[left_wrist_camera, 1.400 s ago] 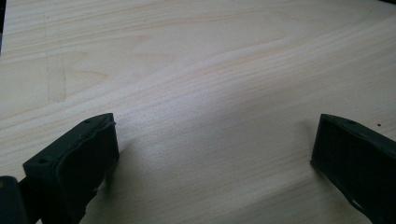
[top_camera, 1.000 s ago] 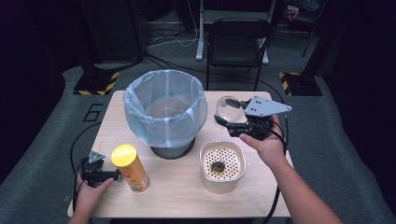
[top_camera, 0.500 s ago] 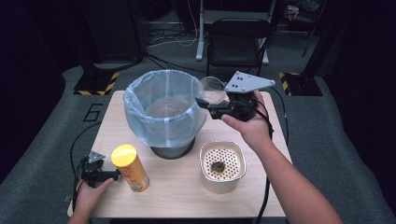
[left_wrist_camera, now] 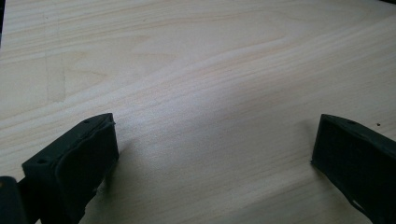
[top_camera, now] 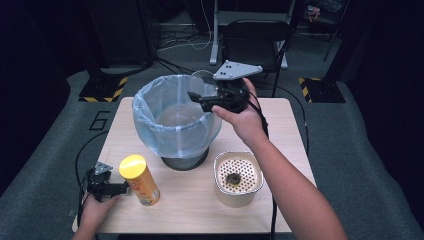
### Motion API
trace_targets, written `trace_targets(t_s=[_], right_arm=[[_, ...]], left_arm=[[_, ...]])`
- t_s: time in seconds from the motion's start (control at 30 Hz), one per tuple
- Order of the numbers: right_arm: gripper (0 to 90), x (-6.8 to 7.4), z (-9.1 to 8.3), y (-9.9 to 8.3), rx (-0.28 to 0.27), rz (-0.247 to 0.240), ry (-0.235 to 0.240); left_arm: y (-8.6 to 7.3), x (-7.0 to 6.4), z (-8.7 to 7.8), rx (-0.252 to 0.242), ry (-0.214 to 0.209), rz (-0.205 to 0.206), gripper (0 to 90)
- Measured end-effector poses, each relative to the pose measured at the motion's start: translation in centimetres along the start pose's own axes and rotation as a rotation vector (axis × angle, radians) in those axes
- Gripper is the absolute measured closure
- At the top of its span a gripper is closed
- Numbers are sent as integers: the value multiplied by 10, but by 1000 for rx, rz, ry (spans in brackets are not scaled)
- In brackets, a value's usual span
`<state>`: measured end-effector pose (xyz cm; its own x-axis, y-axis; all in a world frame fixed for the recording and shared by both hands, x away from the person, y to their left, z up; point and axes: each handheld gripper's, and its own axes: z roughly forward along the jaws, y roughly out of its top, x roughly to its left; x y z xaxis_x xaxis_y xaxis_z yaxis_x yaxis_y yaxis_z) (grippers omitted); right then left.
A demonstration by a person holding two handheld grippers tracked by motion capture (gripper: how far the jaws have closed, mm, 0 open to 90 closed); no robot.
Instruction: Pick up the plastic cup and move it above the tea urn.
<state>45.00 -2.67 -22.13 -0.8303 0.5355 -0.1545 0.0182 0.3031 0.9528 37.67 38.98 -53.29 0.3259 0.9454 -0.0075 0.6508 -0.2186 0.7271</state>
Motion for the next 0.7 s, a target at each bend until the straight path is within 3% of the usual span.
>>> trace_targets(t_s=[0.27,0.7], right_arm=[[342,3,32,-5,56,7,10],[319,4,64,-10,98,42,22]], left_arm=[[0,0,0,1,-2,2,1],[0,0,0,0,-3,3,1]])
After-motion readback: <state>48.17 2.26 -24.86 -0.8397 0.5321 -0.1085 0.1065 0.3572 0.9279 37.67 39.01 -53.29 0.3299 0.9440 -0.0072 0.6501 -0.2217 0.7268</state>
